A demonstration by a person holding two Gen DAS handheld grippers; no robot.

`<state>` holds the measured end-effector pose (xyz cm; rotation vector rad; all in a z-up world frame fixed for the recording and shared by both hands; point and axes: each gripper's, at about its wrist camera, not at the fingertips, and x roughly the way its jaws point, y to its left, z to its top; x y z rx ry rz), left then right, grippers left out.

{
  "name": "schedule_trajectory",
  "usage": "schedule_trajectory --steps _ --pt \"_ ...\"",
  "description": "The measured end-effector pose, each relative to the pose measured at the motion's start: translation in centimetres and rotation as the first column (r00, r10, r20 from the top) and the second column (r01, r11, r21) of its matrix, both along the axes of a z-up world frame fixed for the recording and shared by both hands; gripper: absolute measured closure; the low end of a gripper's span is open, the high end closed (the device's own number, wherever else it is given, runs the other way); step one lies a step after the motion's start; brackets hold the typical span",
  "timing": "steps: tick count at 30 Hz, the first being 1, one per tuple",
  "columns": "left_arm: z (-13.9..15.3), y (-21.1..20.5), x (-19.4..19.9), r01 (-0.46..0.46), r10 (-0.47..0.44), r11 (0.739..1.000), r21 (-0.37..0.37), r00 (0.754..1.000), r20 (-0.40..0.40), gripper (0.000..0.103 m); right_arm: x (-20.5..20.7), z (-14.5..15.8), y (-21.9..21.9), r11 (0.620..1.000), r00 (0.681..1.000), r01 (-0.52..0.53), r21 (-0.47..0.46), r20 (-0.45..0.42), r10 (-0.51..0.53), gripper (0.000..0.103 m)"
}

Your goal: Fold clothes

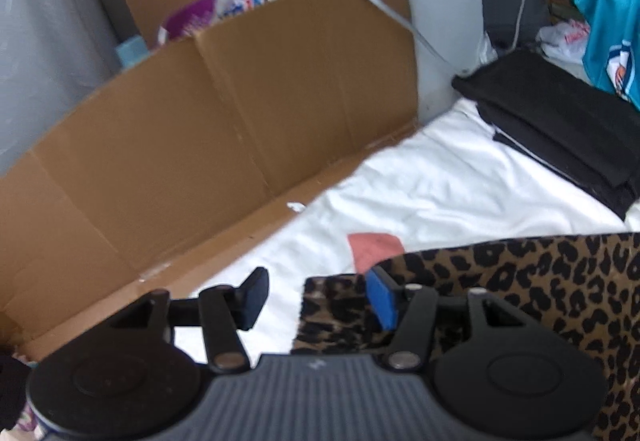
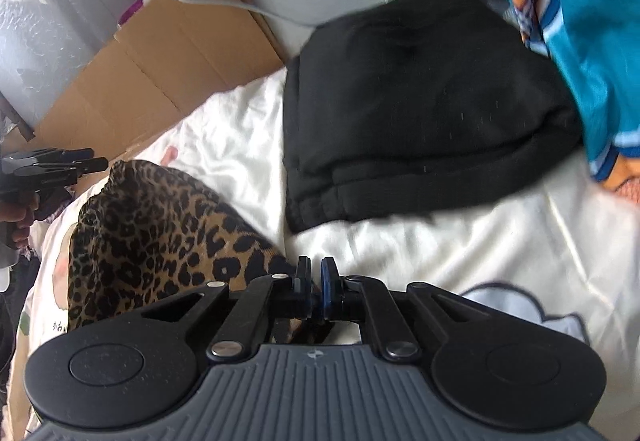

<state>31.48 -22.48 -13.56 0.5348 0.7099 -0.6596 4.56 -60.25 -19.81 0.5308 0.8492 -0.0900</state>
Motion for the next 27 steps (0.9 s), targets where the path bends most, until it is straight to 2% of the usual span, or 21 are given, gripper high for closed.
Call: schedule_trajectory --steps 2,4,6,8,11,14,16,19,22,25,27 --pt "0.1 0.3 -0.4 0.014 -0.014 1.000 -0.020 1.000 -0.015 0.049 0.0 0.6 0.2 1.000 1.000 -0.004 -0.009 0.018 0.004 0.098" --pt "0.3 0.5 -0.9 0.028 -0.029 0.999 -0.041 0.999 -0.030 0.081 0.0 1.2 0.5 1.000 0.999 -0.014 -0.018 0.045 0.015 0.098" --pt "0.1 0.7 -1.5 0.040 -0.044 0.997 -0.066 0.997 -0.063 0.087 0.2 1.5 1.1 0.999 0.997 -0.036 -0.015 0.061 0.037 0.098" --pt "-0.5 0.8 -2.4 0.061 -0.070 0.994 -0.092 0.993 -0.098 0.087 0.5 1.3 1.8 0.998 0.996 -0.066 0.003 0.058 0.065 0.098" --pt "-2.2 0.4 -3.3 0.086 -0.092 0.995 -0.059 0.989 -0.120 0.087 1.0 0.4 2.7 0.994 0.994 -0.111 0.001 0.023 0.111 0.098" --pt "-4.1 0.3 -3.0 0.055 -0.057 0.998 -0.024 0.990 -0.131 0.088 1.3 -1.0 2.9 0.993 0.993 -0.119 -0.020 -0.020 0.118 0.098" --pt "-5.0 0.5 -2.6 0.031 -0.034 0.999 -0.025 0.990 -0.138 0.093 1.4 -2.0 2.5 0.994 0.993 -0.106 -0.023 -0.048 0.105 0.095" --pt "-6.0 0.1 -2.6 0.027 -0.028 1.000 -0.007 0.993 -0.118 0.093 1.2 -2.6 2.3 0.993 0.992 -0.109 -0.042 -0.063 0.106 0.098" --pt "-6.0 -0.2 -3.0 0.010 -0.009 1.000 0.001 0.995 -0.096 0.093 1.1 -2.5 2.4 0.991 0.991 -0.117 -0.072 -0.071 0.112 0.098" --pt "-4.8 0.2 -3.8 -0.012 0.009 0.999 -0.033 0.995 -0.098 0.091 1.3 -2.1 2.7 0.989 0.990 -0.118 -0.091 -0.085 0.110 0.096" --pt "-3.8 0.8 -4.8 0.008 -0.013 0.999 -0.053 0.996 -0.093 0.082 1.3 -1.4 2.9 0.987 0.990 -0.127 -0.099 -0.077 0.120 0.098"
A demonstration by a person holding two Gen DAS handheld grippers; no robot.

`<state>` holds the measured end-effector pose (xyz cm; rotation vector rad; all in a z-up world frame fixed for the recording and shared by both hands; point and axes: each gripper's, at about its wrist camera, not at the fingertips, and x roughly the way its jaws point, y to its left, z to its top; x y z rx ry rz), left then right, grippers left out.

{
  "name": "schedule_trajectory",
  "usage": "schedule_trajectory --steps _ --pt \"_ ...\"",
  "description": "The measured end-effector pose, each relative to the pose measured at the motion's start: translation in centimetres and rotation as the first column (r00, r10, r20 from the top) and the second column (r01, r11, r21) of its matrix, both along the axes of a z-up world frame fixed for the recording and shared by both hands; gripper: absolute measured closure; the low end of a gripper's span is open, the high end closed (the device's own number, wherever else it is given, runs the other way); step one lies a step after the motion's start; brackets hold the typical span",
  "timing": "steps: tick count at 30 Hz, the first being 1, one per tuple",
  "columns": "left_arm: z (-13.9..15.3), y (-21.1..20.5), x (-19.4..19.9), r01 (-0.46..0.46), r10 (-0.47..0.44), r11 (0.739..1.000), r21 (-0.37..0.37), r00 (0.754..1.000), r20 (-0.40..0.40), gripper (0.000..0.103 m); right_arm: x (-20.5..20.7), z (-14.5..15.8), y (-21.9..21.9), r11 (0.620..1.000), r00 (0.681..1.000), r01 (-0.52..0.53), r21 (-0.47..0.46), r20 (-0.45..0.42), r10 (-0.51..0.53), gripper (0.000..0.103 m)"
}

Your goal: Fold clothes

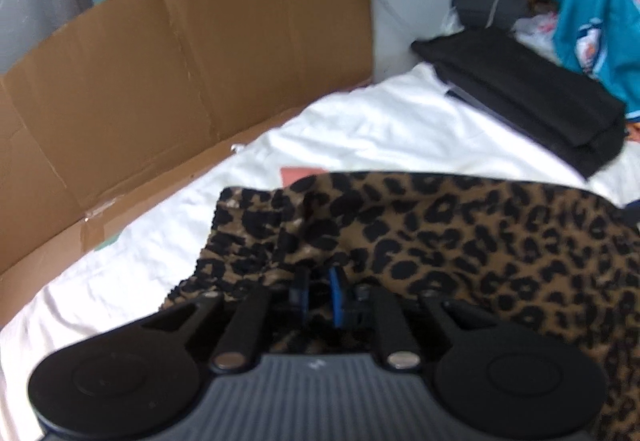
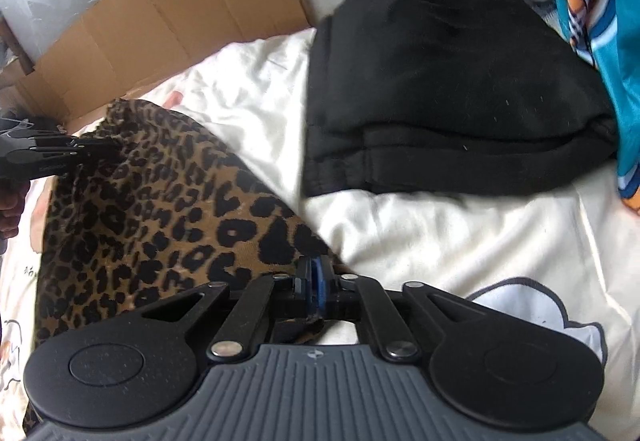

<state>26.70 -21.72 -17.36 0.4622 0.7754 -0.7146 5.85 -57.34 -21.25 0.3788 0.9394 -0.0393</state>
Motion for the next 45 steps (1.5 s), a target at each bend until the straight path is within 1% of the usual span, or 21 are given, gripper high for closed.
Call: schedule_trajectory --steps 2,5,7,9,11,14,17,19,22,25,28,29,30,31,33,34,35,36,39,42,45 --pt "0.8 0.7 -1.1 0.020 -0.020 1.000 -0.010 1.000 -0.002 0.079 -0.1 0.7 0.3 1.000 1.000 -0.008 0.003 0.025 0.008 0.098" --pt "1.4 1.6 -2.6 0.027 -0.027 0.999 -0.027 1.000 -0.010 0.067 0.1 1.2 1.0 1.000 0.999 -0.026 0.017 0.045 0.025 0.098" --pt "1.5 2.1 -3.6 0.028 -0.029 0.999 -0.039 1.000 -0.009 0.049 0.4 1.4 1.6 0.999 0.998 -0.039 0.023 0.049 0.038 0.098" --pt "1.2 2.5 -4.3 0.023 -0.024 0.998 -0.061 0.999 -0.020 0.046 0.7 1.4 2.4 0.998 0.998 -0.053 0.022 0.042 0.052 0.098" --pt "0.5 2.3 -4.9 0.032 -0.035 0.997 -0.069 0.999 -0.037 0.046 1.0 1.5 3.3 0.998 0.997 -0.068 0.019 0.041 0.067 0.098" --pt "-0.9 1.7 -5.7 0.059 -0.059 0.998 -0.018 0.998 -0.017 0.046 1.6 1.5 4.6 0.996 0.995 -0.093 0.016 0.045 0.092 0.097" --pt "-2.4 1.4 -6.1 0.048 -0.048 0.998 0.032 0.999 -0.002 0.046 2.0 1.4 5.6 0.993 0.993 -0.116 0.007 0.039 0.116 0.097" --pt "-3.0 1.5 -6.1 0.035 -0.035 0.999 0.034 0.999 0.010 0.045 2.3 1.1 6.1 0.991 0.991 -0.130 -0.005 0.025 0.130 0.097" --pt "-2.7 1.9 -6.5 0.022 -0.023 1.000 0.016 0.999 0.038 0.047 2.5 0.4 6.3 0.990 0.990 -0.139 -0.023 -0.010 0.139 0.096" --pt "-1.6 2.7 -7.2 0.035 -0.035 0.999 0.005 0.996 0.076 0.047 2.2 0.1 6.3 0.989 0.991 -0.134 -0.068 -0.018 0.133 0.094" --pt "-0.7 4.0 -6.9 0.018 -0.019 1.000 0.007 0.995 0.102 0.047 1.8 0.0 5.8 0.992 0.994 -0.108 -0.071 -0.026 0.106 0.094" --pt "-0.7 4.5 -6.3 -0.006 0.006 1.000 0.000 0.996 0.088 0.048 1.6 0.0 5.7 0.993 0.995 -0.098 -0.065 -0.028 0.096 0.094" --pt "-0.8 4.9 -5.7 -0.024 0.024 1.000 -0.007 0.997 0.068 0.054 1.5 0.1 5.7 0.994 0.996 -0.091 -0.063 -0.030 0.089 0.094" --pt "-1.1 5.1 -5.2 -0.038 0.038 0.999 -0.003 0.998 0.049 0.059 1.5 0.2 5.7 0.994 0.996 -0.091 -0.065 -0.031 0.089 0.093" --pt "-2.2 5.3 -4.3 -0.068 0.068 0.997 0.026 0.998 0.016 0.067 1.4 0.2 5.8 0.992 0.995 -0.101 -0.076 -0.032 0.099 0.093" --pt "-2.7 5.4 -3.9 -0.086 0.086 0.996 0.031 0.996 -0.005 0.067 1.4 0.2 5.8 0.991 0.994 -0.105 -0.081 -0.031 0.103 0.092" --pt "-3.1 5.6 -3.5 -0.105 0.106 0.994 0.017 0.994 -0.029 0.068 1.3 0.1 5.8 0.991 0.994 -0.107 -0.082 -0.031 0.104 0.092" --pt "-3.3 5.6 -3.4 -0.109 0.109 0.994 0.010 0.994 -0.030 0.068 1.2 0.0 5.8 0.991 0.994 -0.108 -0.083 -0.031 0.106 0.092" --pt "-2.8 5.1 -3.9 -0.095 0.095 0.995 0.033 0.995 0.010 0.069 0.9 -0.2 5.4 0.992 0.995 -0.101 -0.077 -0.029 0.099 0.092" --pt "-1.1 5.3 -4.5 -0.109 0.110 0.994 -0.027 0.994 0.022 0.069 0.7 0.1 5.3 0.993 0.996 -0.090 -0.072 -0.024 0.089 0.092" --pt "0.5 5.1 -5.2 -0.085 0.089 0.993 -0.078 0.995 0.048 0.069 0.5 0.8 5.4 0.994 0.996 -0.086 -0.064 -0.002 0.086 0.092"
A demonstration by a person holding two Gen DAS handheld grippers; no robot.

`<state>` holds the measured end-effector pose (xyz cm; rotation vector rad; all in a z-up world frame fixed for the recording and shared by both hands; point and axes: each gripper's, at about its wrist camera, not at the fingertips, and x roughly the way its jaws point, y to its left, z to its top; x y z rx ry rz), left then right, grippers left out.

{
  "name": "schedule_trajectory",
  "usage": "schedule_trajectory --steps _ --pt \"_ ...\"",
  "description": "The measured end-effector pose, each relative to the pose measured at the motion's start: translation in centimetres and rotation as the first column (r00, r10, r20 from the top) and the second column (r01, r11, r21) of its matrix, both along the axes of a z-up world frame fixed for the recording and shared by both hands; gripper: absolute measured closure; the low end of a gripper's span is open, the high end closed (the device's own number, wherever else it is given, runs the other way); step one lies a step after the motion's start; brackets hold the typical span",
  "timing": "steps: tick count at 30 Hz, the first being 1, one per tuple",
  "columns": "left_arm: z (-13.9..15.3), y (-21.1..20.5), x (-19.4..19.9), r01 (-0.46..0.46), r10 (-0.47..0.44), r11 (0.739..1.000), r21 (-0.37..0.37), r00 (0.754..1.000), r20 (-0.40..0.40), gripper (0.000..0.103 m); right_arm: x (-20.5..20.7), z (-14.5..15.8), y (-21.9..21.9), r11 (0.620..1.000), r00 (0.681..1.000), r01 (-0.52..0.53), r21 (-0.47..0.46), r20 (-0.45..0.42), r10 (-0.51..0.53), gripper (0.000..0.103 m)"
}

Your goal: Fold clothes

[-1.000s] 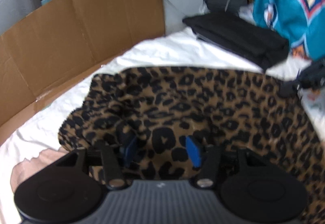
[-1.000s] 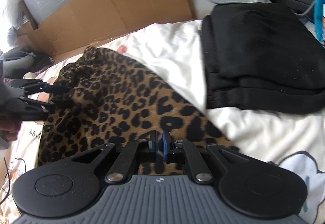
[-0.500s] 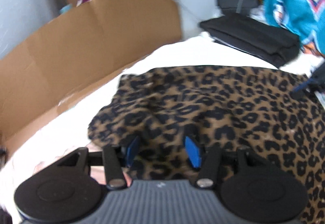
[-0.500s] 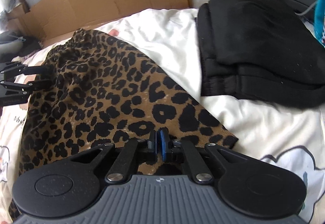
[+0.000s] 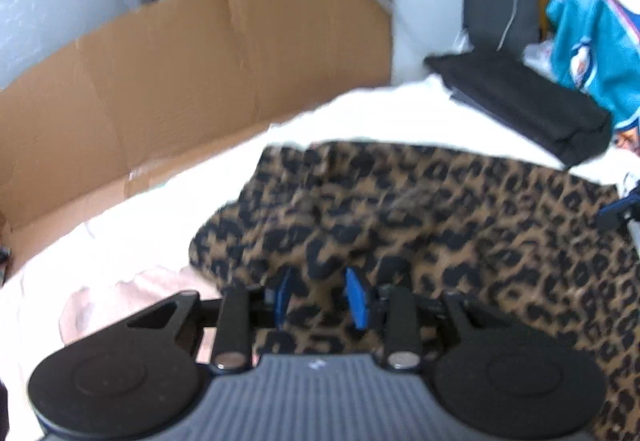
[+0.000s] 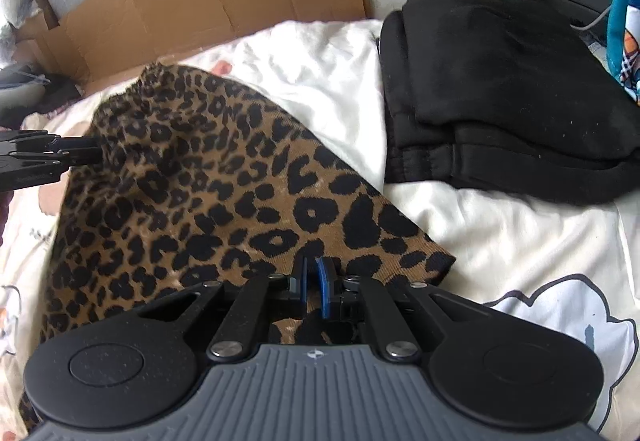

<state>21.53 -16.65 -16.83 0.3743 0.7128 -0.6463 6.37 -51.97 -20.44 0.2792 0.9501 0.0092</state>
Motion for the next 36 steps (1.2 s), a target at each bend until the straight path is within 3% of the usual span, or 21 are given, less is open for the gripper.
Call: schedule_trajectory --steps 9,14,16,19,23,28,36 --pt "-0.7 -4.7 0.1 0.077 -0.077 0.997 -0.031 0.997 -0.006 0.069 0.5 0.8 0.9 1.000 0.999 -0.028 0.012 0.040 0.027 0.092" --pt "-3.0 -6.8 0.6 0.099 -0.098 0.994 0.043 0.995 -0.019 0.069 0.8 0.5 1.0 0.999 0.999 -0.032 0.020 0.039 0.031 0.092" --pt "-4.4 -7.3 0.8 0.096 -0.094 0.991 0.088 0.995 -0.024 0.069 1.0 0.3 1.1 0.999 0.999 -0.037 0.011 0.039 0.036 0.086" --pt "-5.1 -7.4 0.8 0.107 -0.108 0.990 0.087 0.994 0.001 0.069 1.1 -0.1 1.1 0.999 0.998 -0.042 -0.009 0.036 0.042 0.069" --pt "-4.2 -6.6 0.5 0.098 -0.098 0.991 0.085 0.995 -0.004 0.069 0.9 -0.7 0.6 0.997 0.998 -0.055 -0.052 0.025 0.056 0.069" --pt "-2.9 -4.9 -1.0 0.119 -0.119 0.989 0.086 0.993 -0.010 0.056 0.0 -0.7 -0.9 0.997 0.999 -0.032 -0.074 0.020 0.034 0.069" --pt "-2.8 -3.6 -5.7 0.211 -0.211 0.959 0.187 0.977 -0.019 0.054 -1.1 -0.3 -1.5 0.996 1.000 -0.016 -0.092 0.002 0.016 0.068"
